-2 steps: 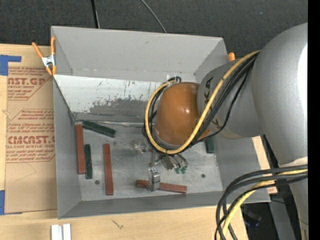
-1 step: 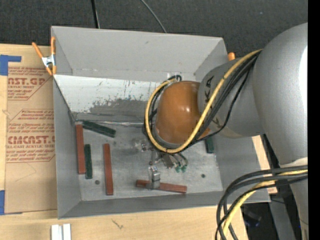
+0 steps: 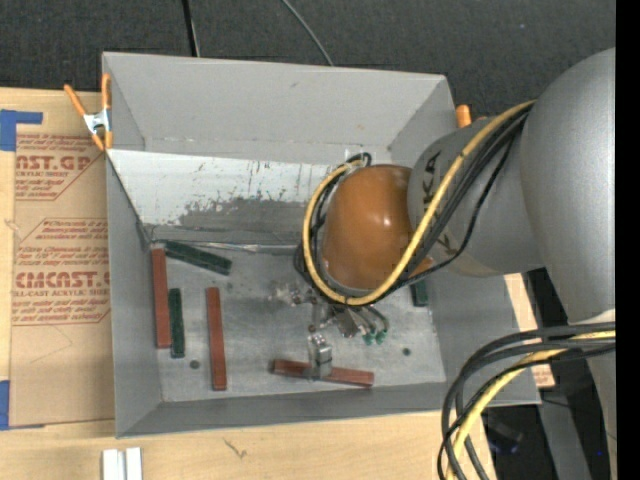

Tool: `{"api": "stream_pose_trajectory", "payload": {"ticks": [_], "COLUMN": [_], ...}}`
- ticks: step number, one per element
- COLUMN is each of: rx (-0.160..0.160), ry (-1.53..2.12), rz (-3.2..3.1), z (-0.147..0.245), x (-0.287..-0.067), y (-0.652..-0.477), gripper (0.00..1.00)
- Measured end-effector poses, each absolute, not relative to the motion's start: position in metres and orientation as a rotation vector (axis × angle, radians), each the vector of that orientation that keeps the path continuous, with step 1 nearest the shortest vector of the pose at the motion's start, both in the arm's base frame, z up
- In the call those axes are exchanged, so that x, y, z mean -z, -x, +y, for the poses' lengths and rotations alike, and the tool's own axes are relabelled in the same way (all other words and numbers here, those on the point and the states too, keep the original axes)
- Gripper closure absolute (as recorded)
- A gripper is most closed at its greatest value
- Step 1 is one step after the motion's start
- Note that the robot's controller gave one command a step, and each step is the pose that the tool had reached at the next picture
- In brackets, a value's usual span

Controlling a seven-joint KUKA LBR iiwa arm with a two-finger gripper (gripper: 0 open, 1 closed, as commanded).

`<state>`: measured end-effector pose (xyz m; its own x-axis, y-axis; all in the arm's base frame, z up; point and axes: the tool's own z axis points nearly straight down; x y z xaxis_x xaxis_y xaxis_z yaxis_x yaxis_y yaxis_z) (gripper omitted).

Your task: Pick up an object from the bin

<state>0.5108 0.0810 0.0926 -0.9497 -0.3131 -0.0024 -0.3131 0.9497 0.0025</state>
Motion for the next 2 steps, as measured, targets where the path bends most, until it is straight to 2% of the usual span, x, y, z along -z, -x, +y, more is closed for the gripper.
{"api": "stream_pose_trajectory", "payload": {"ticks": [1, 2], "rx": [-0.003, -0.004], "ry": [1.028, 1.027], "rz": [2.967, 2.967], "z": [0.0739, 0.0739], "x": [-0.072, -0.072], "y": [-0.48, -0.4801], "gripper": [1.0, 1.0]}}
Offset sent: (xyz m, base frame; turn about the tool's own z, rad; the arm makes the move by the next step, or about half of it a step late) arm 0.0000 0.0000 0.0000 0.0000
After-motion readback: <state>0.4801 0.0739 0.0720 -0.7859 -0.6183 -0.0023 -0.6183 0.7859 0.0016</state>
